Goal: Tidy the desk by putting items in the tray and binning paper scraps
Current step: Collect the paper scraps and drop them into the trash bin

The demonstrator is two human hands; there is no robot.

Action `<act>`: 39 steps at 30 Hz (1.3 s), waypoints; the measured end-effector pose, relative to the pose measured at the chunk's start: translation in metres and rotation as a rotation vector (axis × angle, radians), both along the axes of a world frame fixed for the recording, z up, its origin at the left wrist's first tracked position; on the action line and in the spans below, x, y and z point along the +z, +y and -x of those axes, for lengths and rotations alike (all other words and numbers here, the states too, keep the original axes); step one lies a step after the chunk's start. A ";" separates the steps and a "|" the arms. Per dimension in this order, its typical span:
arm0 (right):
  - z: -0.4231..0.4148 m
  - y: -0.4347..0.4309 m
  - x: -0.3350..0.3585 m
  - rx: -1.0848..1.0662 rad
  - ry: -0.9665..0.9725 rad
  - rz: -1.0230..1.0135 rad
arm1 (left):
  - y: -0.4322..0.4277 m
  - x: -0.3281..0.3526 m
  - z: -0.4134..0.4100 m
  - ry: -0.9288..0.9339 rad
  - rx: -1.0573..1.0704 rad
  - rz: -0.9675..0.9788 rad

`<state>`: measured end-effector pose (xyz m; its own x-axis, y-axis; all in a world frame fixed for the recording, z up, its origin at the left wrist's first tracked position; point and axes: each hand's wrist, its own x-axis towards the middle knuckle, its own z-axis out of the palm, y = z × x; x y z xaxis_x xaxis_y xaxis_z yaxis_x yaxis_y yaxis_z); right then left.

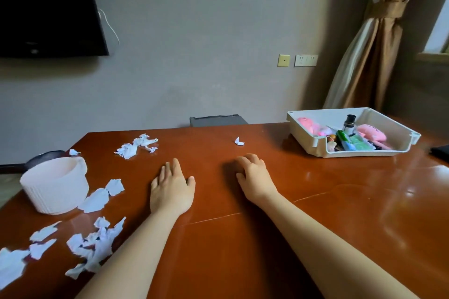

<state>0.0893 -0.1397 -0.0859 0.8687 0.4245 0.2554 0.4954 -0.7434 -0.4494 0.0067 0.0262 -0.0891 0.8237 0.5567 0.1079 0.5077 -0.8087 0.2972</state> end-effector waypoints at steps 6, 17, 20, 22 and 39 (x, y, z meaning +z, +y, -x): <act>-0.036 0.025 0.003 -0.069 0.021 0.033 | 0.014 0.001 -0.024 0.049 0.114 -0.027; -0.082 0.058 0.004 -0.170 0.011 0.085 | 0.048 -0.003 -0.054 -0.036 0.248 -0.112; -0.093 0.066 0.003 -0.172 -0.008 0.101 | 0.063 -0.004 -0.059 -0.065 0.287 -0.102; -0.096 0.067 0.004 -0.154 -0.031 0.114 | 0.075 -0.003 -0.061 -0.083 0.316 -0.089; -0.092 0.072 0.004 0.017 -0.088 -0.057 | 0.109 0.003 -0.060 -0.071 0.324 -0.098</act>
